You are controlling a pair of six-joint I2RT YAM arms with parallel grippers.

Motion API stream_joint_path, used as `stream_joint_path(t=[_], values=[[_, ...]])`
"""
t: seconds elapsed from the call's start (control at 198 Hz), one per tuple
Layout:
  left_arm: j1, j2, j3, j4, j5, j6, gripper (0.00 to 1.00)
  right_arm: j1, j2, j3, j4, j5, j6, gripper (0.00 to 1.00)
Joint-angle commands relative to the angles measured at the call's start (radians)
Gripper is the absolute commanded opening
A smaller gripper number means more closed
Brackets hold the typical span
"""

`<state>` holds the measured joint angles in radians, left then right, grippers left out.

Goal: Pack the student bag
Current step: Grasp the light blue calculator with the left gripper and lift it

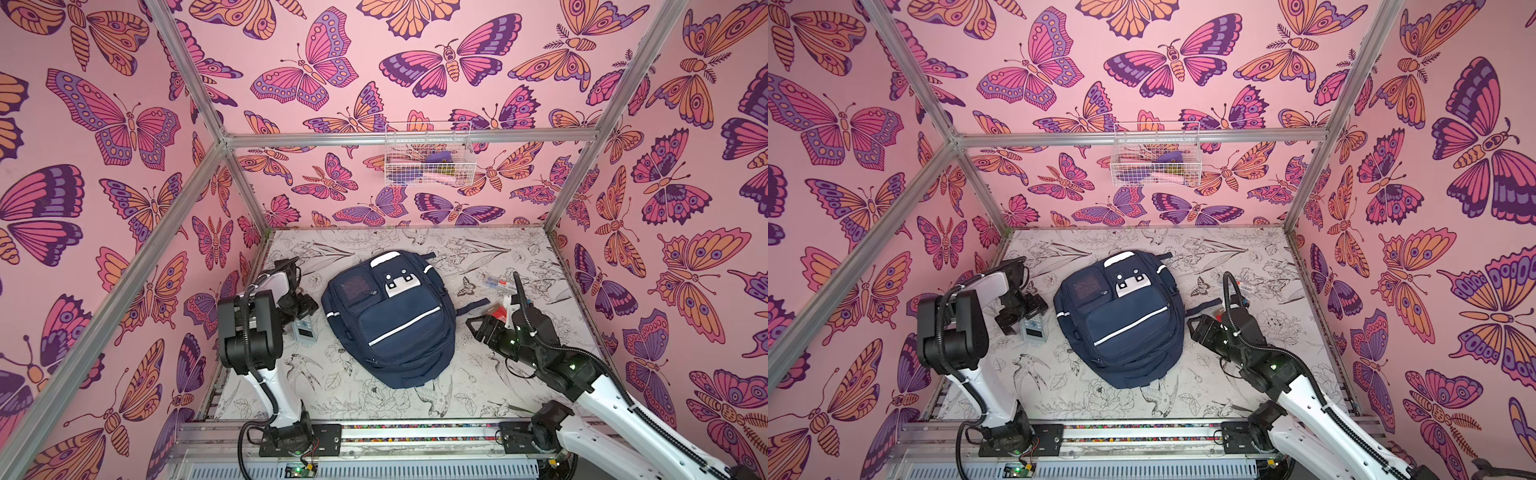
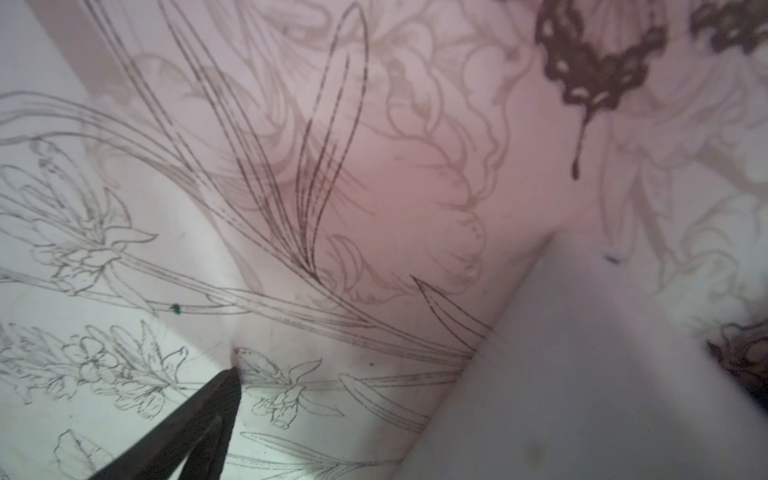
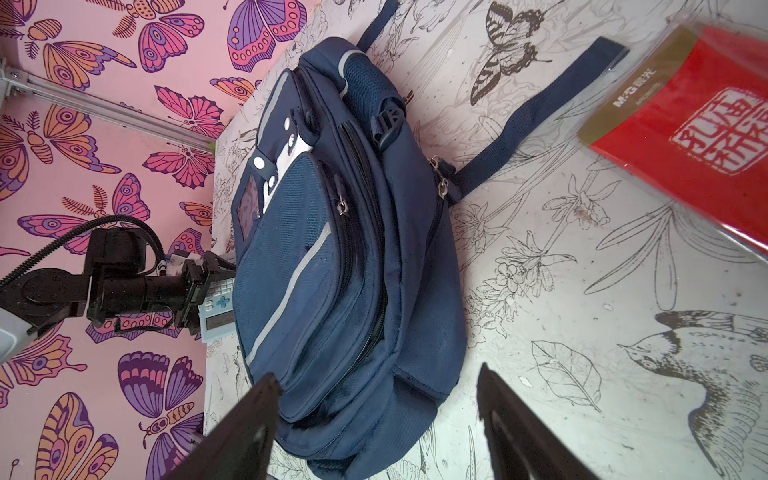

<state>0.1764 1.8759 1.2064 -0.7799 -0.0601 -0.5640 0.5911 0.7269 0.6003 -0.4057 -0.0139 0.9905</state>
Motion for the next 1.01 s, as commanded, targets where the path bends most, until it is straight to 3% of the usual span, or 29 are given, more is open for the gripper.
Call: stream_joint_path(t=[0.0, 0.551, 0.778, 0.894, 1.0], values=[[-0.004, 0.016, -0.021, -0.092, -0.072, 0.025, 1.00, -0.002, -0.003, 0.005, 0.027, 0.025, -0.021, 0.77], [-0.032, 0.009, 0.033, -0.201, -0.218, 0.118, 1.00, -0.001, 0.003, 0.023, 0.017, 0.022, -0.056, 0.77], [-0.018, 0.091, 0.041, -0.175, -0.148, 0.120, 1.00, -0.002, -0.030, 0.058, -0.044, 0.042, -0.079, 0.78], [0.011, 0.100, 0.015, -0.133, -0.054, 0.118, 0.96, -0.006, -0.038, 0.085, -0.077, 0.042, -0.085, 0.78], [0.014, 0.091, 0.002, -0.111, -0.038, 0.126, 0.92, -0.006, -0.038, 0.115, -0.100, 0.035, -0.089, 0.78]])
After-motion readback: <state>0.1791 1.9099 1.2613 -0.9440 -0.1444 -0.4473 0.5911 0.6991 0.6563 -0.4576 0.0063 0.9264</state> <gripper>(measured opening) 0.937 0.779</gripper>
